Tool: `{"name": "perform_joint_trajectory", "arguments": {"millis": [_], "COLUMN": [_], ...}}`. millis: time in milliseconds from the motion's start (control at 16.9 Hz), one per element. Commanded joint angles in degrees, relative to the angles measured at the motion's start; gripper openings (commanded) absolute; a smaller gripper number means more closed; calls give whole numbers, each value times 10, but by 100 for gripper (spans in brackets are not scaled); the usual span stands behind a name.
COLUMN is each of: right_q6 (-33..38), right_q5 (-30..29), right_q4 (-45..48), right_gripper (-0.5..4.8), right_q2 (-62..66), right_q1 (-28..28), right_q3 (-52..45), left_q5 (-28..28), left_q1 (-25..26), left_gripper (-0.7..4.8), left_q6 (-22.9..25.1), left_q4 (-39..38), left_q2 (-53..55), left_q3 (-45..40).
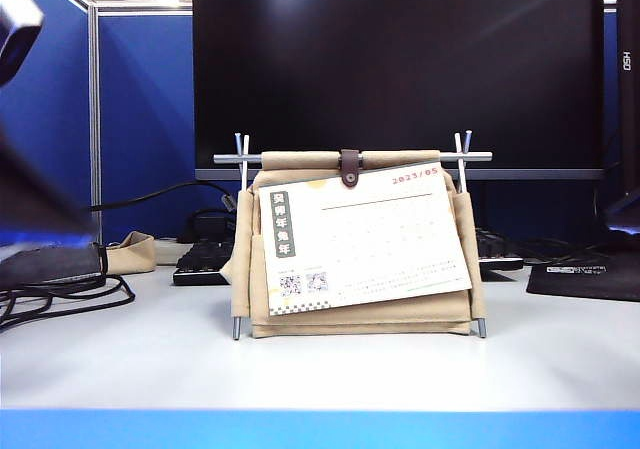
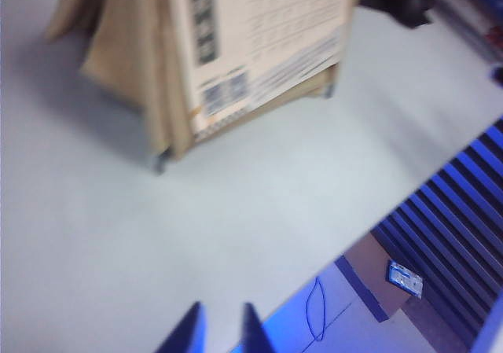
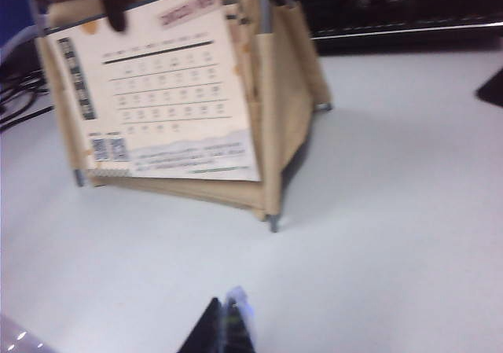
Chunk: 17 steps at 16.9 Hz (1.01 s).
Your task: Turn one page of the calendar.
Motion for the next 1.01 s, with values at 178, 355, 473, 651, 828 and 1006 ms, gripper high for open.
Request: {"name": "perform_joint_trajectory", "arguments": {"millis": [178,355,473,651,828,1006], "right_q6": [-2,-2,-2,-24,-30,4], "right_q5": [1,-18,-15,-27,-47,-175], "right_q4": [10,70,70,97,93,63], "right_gripper": [-8,0,1,0,143,431], "right_q2": [0,3,20,96,257,467], "right_q1": [1,8,8,8,6,-16], "right_q3": [-2,26,55,122,214,298], "left_q5": [-29,-45,-70,-101,-110,-109], "left_q1": [-15,-42,-65,-111,-122,-122], "left_gripper": [66,91,97,227,263,283], "left_q6": [10,6,14,33,28,26], "left_q4": [11,14,19,22,21,19], "left_q2": [-1,0,3,33,82,95], "left_q3": [12,64,89,118,119,119]}}
